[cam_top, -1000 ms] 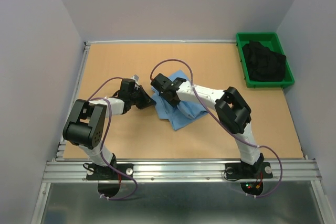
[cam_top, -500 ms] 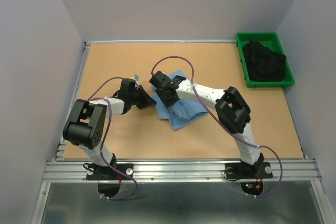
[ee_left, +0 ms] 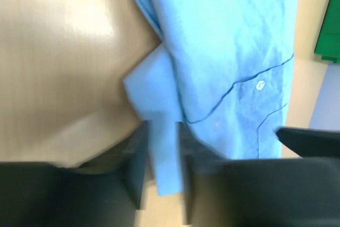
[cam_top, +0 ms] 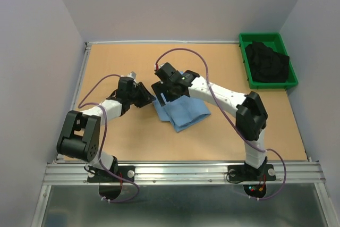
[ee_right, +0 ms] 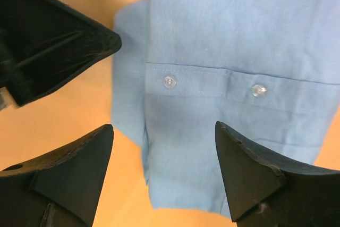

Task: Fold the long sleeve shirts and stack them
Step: Fold the shirt

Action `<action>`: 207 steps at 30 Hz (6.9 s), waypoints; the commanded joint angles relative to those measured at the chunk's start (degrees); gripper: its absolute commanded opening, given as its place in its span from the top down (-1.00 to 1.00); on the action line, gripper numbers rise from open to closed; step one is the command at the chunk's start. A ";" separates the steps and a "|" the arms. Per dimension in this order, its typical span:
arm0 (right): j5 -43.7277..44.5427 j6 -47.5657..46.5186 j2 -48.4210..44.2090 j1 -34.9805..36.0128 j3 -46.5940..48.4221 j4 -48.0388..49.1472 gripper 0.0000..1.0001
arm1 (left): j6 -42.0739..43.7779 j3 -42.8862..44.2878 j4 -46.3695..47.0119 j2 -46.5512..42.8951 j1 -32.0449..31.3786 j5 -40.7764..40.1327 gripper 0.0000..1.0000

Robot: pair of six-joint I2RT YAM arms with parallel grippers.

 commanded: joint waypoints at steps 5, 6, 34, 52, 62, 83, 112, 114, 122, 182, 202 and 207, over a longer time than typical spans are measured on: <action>-6.94 3.84 -12.22 -3.93 -4.13 2.82 -0.51 | 3.43 5.40 -8.17 -9.14 1.40 -6.91 -0.32; -8.36 3.94 -12.93 -4.29 -5.79 3.88 -0.48 | 3.43 6.19 -8.79 -9.50 1.40 -7.00 -0.44; -38.43 6.66 -14.60 -8.95 -46.42 34.12 0.64 | -2.37 14.72 5.09 16.77 -7.13 -9.02 0.32; -47.56 10.88 -25.86 -24.33 -33.77 29.55 0.13 | 18.63 9.19 0.61 -4.49 -16.87 -6.48 0.04; -49.15 11.14 -18.92 -24.68 -33.49 30.95 0.15 | 21.89 7.52 -3.43 4.72 -25.32 -2.96 0.10; -58.72 9.47 -18.37 -39.80 -49.06 38.43 0.28 | 21.71 6.81 -13.01 9.57 -24.88 -3.57 0.23; -58.99 11.05 -19.10 -33.30 -40.98 38.16 0.41 | 23.39 9.98 -13.64 -0.71 -18.56 -2.78 0.15; -58.03 11.58 -18.21 -32.25 -35.80 38.86 0.39 | 21.73 9.63 -11.09 -1.68 -15.83 -2.08 0.15; -59.78 22.46 -6.46 -29.87 -28.48 58.66 0.32 | 15.13 10.94 0.34 1.21 -10.20 1.08 0.15; -47.75 40.33 18.19 -36.81 -20.93 74.29 0.32 | 6.77 14.37 5.53 21.70 -1.32 -5.86 0.18; -55.75 20.29 -17.50 -27.51 -51.85 59.87 0.28 | 3.26 9.46 -2.55 -1.77 -9.13 -9.99 -0.35; -55.74 21.59 -17.07 -19.86 -60.29 66.70 0.29 | 0.80 4.45 0.07 -0.37 -12.66 -11.13 -0.35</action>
